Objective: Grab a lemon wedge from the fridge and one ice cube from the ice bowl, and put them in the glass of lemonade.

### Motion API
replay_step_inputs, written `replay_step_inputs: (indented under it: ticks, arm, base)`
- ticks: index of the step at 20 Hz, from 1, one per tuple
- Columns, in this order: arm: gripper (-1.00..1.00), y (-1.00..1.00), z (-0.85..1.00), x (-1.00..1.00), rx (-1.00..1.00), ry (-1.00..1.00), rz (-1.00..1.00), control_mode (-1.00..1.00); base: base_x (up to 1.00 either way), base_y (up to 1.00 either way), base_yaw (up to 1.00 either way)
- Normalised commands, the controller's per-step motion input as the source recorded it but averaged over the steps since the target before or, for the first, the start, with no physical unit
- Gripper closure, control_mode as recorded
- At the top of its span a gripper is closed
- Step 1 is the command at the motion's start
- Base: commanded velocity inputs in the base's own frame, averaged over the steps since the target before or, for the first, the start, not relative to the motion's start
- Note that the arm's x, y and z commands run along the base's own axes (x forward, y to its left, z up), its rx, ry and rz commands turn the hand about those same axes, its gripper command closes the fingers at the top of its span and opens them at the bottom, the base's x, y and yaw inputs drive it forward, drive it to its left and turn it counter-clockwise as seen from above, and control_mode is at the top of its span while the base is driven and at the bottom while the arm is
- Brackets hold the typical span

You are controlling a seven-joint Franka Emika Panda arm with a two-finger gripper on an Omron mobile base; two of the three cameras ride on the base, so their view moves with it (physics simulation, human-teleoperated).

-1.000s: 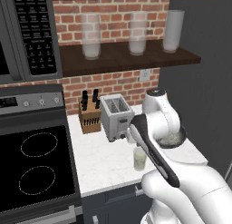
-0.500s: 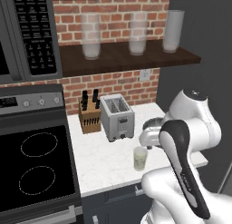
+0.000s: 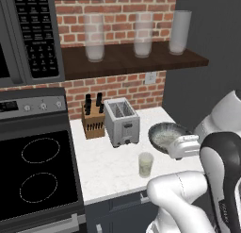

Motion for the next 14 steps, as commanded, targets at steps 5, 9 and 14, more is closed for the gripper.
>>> replay_step_inputs:
  ticks: [5, 9, 14]
  arm:
    - [-1.0, -0.04, 0.24, -0.31, -0.02, 0.0, 0.0, 1.0]
    - [-1.0, 0.0, 0.0, 0.0, 0.0, 0.0, 0.0, 1.0]
    - [-1.0, 0.0, 0.0, 0.0, 0.0, 0.0, 0.0, 1.0]
  base:
    - [-0.19, -0.01, 0.0]
    - [-0.58, 0.0, 0.0]
    - [-0.91, 0.0, 0.0]
